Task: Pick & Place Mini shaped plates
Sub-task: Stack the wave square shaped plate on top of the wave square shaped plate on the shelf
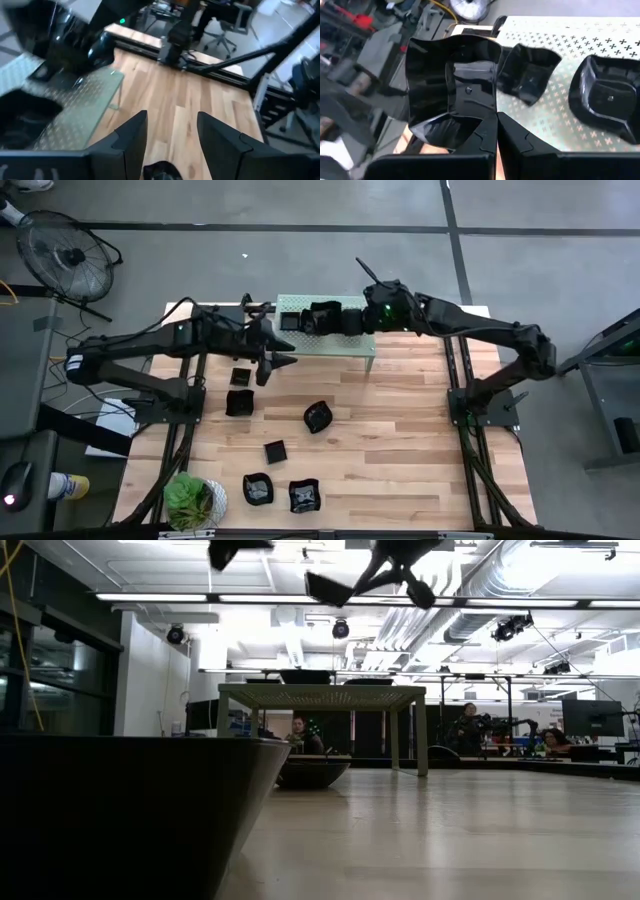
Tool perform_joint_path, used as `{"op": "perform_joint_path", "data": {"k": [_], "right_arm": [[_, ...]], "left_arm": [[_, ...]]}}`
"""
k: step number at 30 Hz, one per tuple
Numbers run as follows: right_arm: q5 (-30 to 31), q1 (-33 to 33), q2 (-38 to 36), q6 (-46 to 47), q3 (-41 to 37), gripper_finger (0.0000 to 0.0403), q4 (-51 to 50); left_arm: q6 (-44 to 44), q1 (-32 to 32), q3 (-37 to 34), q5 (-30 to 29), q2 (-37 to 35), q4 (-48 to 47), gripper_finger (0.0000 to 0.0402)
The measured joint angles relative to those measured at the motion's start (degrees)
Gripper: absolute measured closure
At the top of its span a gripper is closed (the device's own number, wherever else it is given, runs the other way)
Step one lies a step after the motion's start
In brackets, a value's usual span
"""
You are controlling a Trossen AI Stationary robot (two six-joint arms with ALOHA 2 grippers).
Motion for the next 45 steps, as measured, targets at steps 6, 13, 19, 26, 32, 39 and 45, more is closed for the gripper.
{"op": "perform_joint_path", "data": {"k": [6,13,19,26,32,39,45], "right_arm": [[-1.07,-3.18,3.36,3.55,-0.02,0.0403,2.16],[-1.75,-5.21,7.31,6.34,-0.02,0.0403,7.42],[-3.30,-6.35,9.70,6.83,-0.02,0.0403,7.81],[-4.97,-6.34,13.24,7.64,-0.02,0.0403,7.57],[-4.98,-6.16,14.70,8.36,-0.02,0.0403,7.66],[-3.34,-6.23,14.73,8.51,-0.02,0.0403,7.66],[-3.17,-6.27,15.61,8.93,-0.02,0.0403,7.07]], "left_arm": [[-6.90,2.60,-12.87,0.38,-7.90,6.41,0.0232],[-14.86,2.47,-27.02,-0.20,-18.30,21.20,0.0232],[-19.59,2.47,-33.08,-1.15,-24.08,23.57,0.0232],[-19.87,2.47,-34.31,-1.58,-25.72,23.33,0.0232],[-20.20,2.47,-34.31,-1.61,-25.72,23.07,0.0232],[-20.31,2.47,-34.31,-2.37,-25.72,22.20,0.0232],[-20.75,2.47,-34.31,-3.09,-25.70,20.47,0.0232]]}}
